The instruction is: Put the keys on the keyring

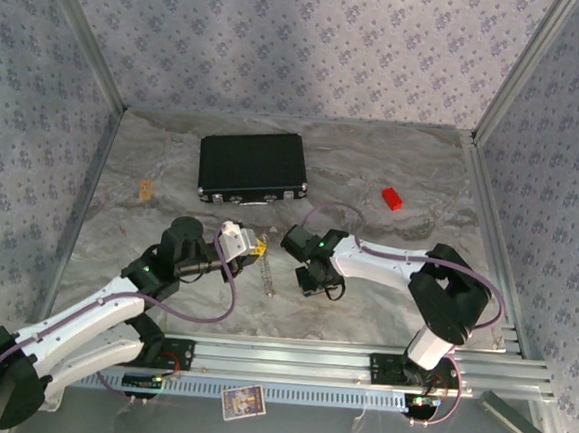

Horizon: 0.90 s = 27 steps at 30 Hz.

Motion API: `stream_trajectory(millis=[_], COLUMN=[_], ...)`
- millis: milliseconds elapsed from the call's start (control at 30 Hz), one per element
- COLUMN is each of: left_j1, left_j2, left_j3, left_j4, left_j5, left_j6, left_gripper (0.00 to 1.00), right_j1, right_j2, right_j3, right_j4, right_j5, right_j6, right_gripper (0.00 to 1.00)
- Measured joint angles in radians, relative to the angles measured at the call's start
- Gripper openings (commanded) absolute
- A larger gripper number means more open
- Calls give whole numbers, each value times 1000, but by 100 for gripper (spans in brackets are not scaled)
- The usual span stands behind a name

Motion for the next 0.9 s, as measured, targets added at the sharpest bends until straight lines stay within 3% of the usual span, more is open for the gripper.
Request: stream_trajectory(millis=[900], left_j1=[0], left_j2=[-12], left_j3=[0], left_j4=[-16], left_j5=[0], left_j6=[7], left_gripper=[0], right_j1=[-1], right_j2=[50], right_j3=[31], right_j4=[-55], right_j5=[44], right_j6=[-12], right_gripper=[20])
